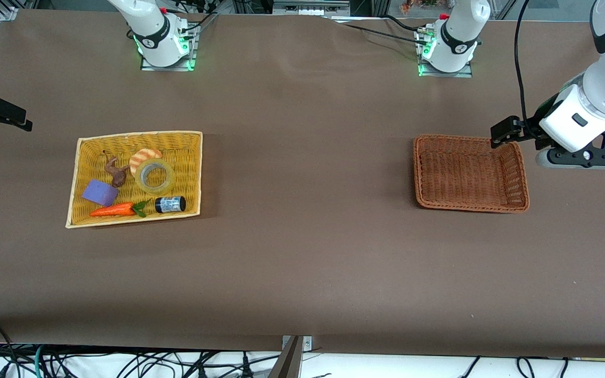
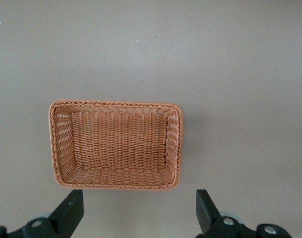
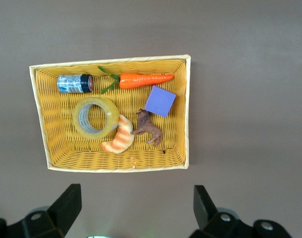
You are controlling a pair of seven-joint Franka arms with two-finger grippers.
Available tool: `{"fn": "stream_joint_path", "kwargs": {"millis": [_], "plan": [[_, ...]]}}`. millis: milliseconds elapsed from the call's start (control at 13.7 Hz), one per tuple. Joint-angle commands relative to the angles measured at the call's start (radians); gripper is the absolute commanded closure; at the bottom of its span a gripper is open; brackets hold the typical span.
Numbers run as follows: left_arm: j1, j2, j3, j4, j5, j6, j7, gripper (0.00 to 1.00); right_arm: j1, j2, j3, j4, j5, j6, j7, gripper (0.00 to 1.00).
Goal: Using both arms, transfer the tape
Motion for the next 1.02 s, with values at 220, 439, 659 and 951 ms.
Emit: {"fn": "stream_joint_path", "kwargs": {"millis": [220, 439, 659, 951], "plan": [[0.003, -0.001, -0.002, 0.014, 0.019, -0.015, -0.007, 0.0, 0.004, 0.057, 0.028, 0.042, -0.02, -0.037, -0.003, 0.0], [0.004, -0.001, -0.002, 0.012, 0.019, -0.014, -0.007, 0.0, 0.01, 0.072, 0.031, 0.038, -0.026, -0.043, -0.004, 0.0], [0.006, -0.001, -0.002, 0.012, 0.019, -0.016, -0.007, 0.0, 0.007, 0.122, 0.031, 0.007, -0.014, -0.092, 0.005, 0.0], [0.007, -0.001, -0.002, 0.011, 0.019, -0.016, -0.007, 0.0, 0.027, 0.135, 0.036, -0.083, -0.011, -0.002, 0.051, 0.0]]}}
